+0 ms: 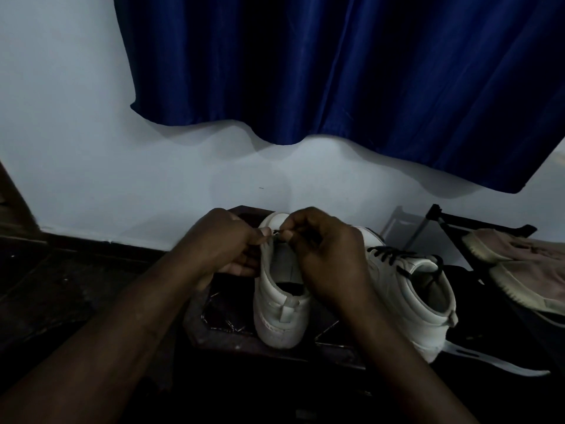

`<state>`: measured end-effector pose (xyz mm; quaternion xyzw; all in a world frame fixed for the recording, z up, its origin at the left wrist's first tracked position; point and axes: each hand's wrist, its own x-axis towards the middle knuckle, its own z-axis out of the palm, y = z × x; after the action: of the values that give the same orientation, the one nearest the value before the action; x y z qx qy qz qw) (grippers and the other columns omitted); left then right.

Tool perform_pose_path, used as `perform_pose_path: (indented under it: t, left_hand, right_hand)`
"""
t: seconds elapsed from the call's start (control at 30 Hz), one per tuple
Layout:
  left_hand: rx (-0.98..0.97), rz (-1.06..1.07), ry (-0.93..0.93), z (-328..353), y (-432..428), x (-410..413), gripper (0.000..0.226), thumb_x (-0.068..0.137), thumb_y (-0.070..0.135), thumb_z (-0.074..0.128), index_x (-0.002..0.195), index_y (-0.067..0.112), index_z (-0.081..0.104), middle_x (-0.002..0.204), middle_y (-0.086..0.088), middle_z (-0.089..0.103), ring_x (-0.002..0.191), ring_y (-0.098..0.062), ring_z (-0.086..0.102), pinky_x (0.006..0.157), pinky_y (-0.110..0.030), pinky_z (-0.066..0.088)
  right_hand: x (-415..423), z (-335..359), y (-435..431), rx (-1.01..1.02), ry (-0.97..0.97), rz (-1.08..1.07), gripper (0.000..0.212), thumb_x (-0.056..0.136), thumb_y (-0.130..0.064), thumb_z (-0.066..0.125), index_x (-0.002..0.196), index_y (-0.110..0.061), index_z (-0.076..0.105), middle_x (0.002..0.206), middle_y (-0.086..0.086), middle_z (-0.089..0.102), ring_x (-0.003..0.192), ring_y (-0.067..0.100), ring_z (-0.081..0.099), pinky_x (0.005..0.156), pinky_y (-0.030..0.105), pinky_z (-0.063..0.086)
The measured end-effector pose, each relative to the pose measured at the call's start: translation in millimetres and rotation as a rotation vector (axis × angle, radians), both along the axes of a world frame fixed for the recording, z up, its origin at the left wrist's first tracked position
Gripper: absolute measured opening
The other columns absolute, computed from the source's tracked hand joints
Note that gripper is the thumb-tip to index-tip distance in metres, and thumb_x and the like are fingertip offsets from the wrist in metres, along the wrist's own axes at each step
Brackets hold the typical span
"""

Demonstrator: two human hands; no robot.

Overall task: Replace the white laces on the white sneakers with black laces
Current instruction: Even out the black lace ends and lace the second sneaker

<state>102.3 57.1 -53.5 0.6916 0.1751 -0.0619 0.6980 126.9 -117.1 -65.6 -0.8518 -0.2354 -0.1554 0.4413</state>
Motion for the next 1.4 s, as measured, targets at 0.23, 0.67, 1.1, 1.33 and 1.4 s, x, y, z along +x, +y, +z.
perform_pose_path:
  t: [0.23,0.67,1.1,1.33,1.4]
  left_hand:
    - [-0.055,-0.004,-0.013,-5.6,2.0,-0.4,0.022,0.095,0.017,0.073,0.096,-0.004,0.066,0.081,-0.021,0.076,0.067,-0.029,0.076,0.06,-0.035,0.062]
    - [-0.078,-0.051,-0.086,-10.1,6.3,-6.7,0.045,0.086,0.027,0.081,0.107,-0.011,0.068,0.095,-0.024,0.077,0.089,-0.038,0.077,0.07,-0.039,0.064]
    - [-0.047,-0.067,-0.119,-13.6,10.1,-7.4,0.015,0.092,0.005,0.072,0.102,-0.006,0.072,0.098,-0.023,0.077,0.078,-0.031,0.075,0.062,-0.034,0.062]
    - [-0.045,-0.068,-0.111,-13.4,10.6,-8.1,0.015,0.093,0.009,0.072,0.102,-0.003,0.073,0.097,-0.02,0.078,0.078,-0.03,0.076,0.064,-0.035,0.062]
    - [-0.031,-0.062,-0.118,-12.1,10.0,-8.3,0.015,0.094,0.008,0.071,0.102,-0.005,0.072,0.096,-0.023,0.077,0.074,-0.029,0.075,0.062,-0.034,0.062]
  right_hand:
    - [4.0,-3.1,6.5,-0.188,-0.1,-0.009,0.014,0.078,-0.011,0.076,0.079,-0.026,0.077,0.075,-0.009,0.072,0.075,0.009,0.062,0.07,0.026,0.046]
    - [3.7,-8.2,9.9,-0.095,-0.03,0.006,0.028,0.081,-0.007,0.072,0.089,-0.03,0.059,0.076,-0.019,0.063,0.086,0.013,0.062,0.07,0.031,0.052]
    - [6.7,-10.2,9.7,-0.093,0.013,0.021,0.021,0.074,-0.019,0.069,0.085,-0.028,0.053,0.076,-0.007,0.064,0.078,0.018,0.061,0.062,0.03,0.048]
    - [8.2,-14.9,8.9,-0.016,0.044,0.029,0.028,0.082,-0.013,0.075,0.087,-0.032,0.054,0.083,-0.007,0.068,0.079,0.012,0.066,0.065,0.036,0.056]
    - [9.2,-15.9,8.5,-0.027,0.037,0.005,0.03,0.083,-0.013,0.078,0.086,-0.032,0.055,0.084,-0.008,0.068,0.081,0.012,0.066,0.066,0.035,0.055]
